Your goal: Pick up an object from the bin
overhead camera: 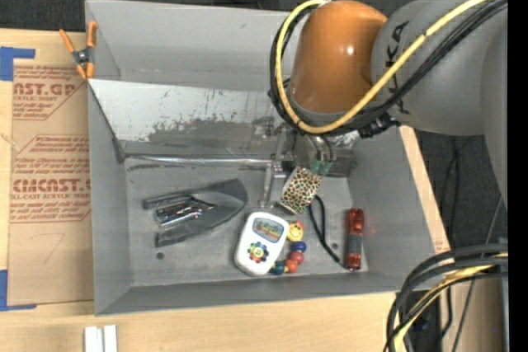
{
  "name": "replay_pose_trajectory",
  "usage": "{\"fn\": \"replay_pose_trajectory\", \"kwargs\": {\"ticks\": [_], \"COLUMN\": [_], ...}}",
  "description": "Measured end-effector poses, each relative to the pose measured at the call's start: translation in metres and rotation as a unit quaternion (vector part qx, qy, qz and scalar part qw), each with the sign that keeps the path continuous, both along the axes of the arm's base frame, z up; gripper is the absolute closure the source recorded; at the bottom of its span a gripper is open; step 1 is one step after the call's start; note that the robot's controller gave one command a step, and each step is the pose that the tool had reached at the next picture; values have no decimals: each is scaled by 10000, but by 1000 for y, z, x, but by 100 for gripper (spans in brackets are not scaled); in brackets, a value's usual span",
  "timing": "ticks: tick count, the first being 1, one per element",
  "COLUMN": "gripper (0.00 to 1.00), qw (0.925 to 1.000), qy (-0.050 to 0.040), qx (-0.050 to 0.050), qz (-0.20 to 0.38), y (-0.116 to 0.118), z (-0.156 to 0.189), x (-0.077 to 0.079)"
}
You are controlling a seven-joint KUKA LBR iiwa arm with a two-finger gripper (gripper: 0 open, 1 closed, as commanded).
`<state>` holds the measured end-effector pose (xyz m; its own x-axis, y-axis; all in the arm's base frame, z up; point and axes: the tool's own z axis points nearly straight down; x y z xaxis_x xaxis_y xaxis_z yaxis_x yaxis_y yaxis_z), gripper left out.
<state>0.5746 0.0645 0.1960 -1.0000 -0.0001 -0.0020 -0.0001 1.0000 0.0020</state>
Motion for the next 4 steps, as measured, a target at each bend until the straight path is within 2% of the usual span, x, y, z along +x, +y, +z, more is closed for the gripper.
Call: {"fn": "replay_pose_trajectory", "kwargs": {"ticks": [1, 2, 3, 4], "gripper": [0, 0, 0, 0], "qw": [10000, 9990, 9985, 9711], "qy": [0, 26, -68, -98], "qx": [0, -2, 0, -4], "qz": [0, 452, 540, 2383], "y": [0, -6, -1, -18], "z": [0, -72, -78, -107], "x": [0, -19, -35, -50]}}
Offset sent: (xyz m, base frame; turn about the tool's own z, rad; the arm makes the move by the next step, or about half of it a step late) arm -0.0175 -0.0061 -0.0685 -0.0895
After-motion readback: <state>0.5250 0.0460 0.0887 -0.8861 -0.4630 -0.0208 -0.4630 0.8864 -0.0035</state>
